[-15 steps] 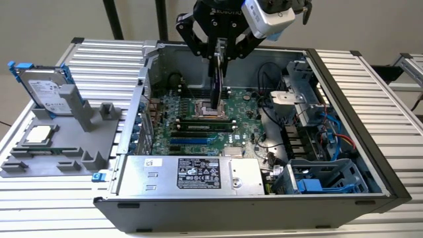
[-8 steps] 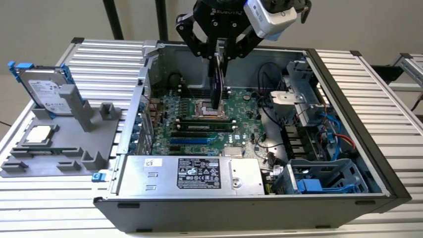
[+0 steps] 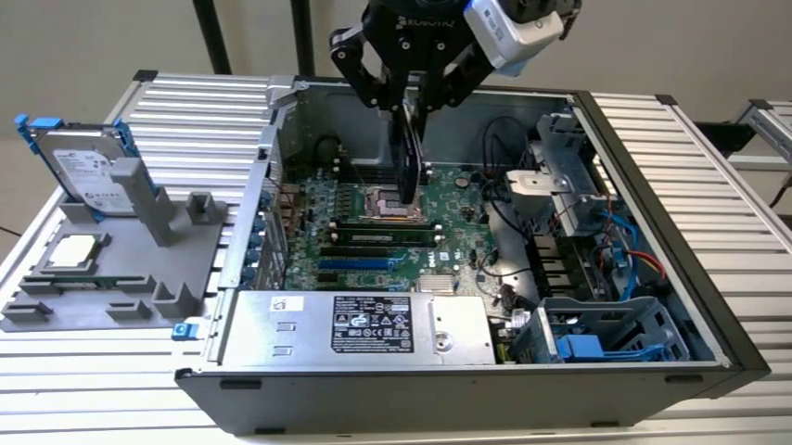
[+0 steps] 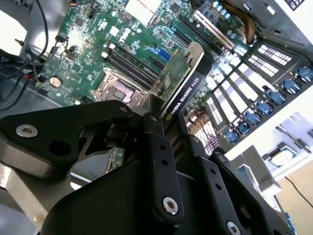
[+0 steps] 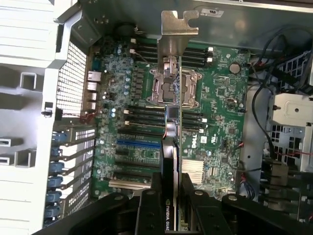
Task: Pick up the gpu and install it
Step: 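Insert the gpu into the slot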
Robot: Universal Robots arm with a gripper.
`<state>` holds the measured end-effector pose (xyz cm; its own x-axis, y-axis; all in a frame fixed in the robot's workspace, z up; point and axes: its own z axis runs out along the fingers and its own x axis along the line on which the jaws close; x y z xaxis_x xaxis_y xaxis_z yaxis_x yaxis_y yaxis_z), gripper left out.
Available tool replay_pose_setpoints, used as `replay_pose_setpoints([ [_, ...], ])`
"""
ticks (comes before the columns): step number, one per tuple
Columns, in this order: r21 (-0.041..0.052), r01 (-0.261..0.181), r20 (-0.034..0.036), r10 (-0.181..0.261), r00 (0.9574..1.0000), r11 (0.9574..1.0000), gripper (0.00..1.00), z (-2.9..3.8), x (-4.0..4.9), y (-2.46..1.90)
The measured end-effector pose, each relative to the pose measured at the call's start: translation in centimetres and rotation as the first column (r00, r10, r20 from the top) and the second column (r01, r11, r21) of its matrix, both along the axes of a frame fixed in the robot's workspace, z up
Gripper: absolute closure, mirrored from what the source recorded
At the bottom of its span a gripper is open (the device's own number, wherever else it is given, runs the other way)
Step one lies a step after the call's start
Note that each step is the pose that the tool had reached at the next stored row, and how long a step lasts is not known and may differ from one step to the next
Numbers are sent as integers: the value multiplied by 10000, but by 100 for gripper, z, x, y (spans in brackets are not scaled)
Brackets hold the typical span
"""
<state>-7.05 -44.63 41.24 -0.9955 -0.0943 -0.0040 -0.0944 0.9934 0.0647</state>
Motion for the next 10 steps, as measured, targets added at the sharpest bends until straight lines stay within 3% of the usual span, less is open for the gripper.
replay_pose_setpoints([
  [10, 0, -771, 0, 771, 9970, 9970, 100, 0, 59, 0],
])
